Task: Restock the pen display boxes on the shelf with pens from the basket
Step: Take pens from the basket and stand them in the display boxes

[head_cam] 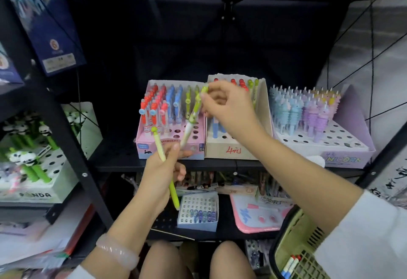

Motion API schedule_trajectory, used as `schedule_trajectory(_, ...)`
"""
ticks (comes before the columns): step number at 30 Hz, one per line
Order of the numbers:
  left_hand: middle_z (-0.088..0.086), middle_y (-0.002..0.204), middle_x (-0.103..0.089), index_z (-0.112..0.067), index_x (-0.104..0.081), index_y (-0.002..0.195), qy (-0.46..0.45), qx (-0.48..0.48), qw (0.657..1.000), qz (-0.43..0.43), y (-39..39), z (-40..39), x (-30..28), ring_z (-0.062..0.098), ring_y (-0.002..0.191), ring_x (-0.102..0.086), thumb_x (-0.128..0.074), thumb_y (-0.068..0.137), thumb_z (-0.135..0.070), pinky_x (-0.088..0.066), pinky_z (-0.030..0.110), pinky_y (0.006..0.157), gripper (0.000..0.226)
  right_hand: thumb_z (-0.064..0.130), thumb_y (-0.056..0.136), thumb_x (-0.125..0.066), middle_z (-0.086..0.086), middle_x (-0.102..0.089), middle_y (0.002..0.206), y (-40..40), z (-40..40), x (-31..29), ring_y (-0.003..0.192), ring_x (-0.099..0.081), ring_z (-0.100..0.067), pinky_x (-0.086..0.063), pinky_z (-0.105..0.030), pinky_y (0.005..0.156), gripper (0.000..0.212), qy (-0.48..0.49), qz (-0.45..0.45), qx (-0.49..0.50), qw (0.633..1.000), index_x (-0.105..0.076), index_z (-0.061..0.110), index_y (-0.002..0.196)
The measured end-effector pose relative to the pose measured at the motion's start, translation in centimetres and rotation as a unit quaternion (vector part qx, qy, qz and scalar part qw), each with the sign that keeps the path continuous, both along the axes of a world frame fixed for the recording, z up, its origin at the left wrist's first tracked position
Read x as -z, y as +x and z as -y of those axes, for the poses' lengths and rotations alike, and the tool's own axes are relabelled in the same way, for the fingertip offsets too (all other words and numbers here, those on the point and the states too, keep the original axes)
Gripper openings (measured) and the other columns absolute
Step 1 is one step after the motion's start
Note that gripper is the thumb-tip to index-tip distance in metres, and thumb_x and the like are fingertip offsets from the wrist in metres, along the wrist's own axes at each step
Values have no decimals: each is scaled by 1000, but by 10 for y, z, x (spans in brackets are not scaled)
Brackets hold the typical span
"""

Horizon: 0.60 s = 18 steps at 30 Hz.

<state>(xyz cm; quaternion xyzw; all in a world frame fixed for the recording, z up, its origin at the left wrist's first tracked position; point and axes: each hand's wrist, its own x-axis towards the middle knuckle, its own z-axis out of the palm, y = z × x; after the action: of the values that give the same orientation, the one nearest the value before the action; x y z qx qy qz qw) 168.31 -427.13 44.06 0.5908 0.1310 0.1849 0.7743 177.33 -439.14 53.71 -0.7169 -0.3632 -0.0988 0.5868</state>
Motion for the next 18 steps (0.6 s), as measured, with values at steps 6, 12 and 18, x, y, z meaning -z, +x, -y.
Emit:
schedule_trajectory(6, 7, 72, -56, -14, -48, 95, -46, 17, 998, -38, -1, -16, -3, 6, 35, -32, -44, 98, -29, -24, 16, 32, 16, 24, 87, -61, 4, -67, 76, 43, -19, -38, 64, -58, -3, -53, -25, 75, 10, -167, 115, 146, 968, -60, 14, 91)
schedule_trajectory(12, 6, 66, -59, -12, -44, 86, -130, 46, 990, -25, -4, -23, -3, 9, 37, -34, -31, 101, -29, -25, 17, 32, 26, 25, 89, -57, 0, -67, 86, 61, -31, -24, 88, -63, -18, -53, -38, 80, 20, -348, 121, 146, 918, -62, 12, 103)
schedule_trajectory(18, 4, 77, -63, -10, -52, 94, -19, 27, 999, -8, -3, -20, 2, 11, 44, -41, -35, 101, -19, -34, 20, 38, 20, 37, 93, -49, -8, -61, 111, 67, -45, -21, 111, -47, -28, -35, -38, 89, 32, -481, 241, 241, 808, -64, 14, 109)
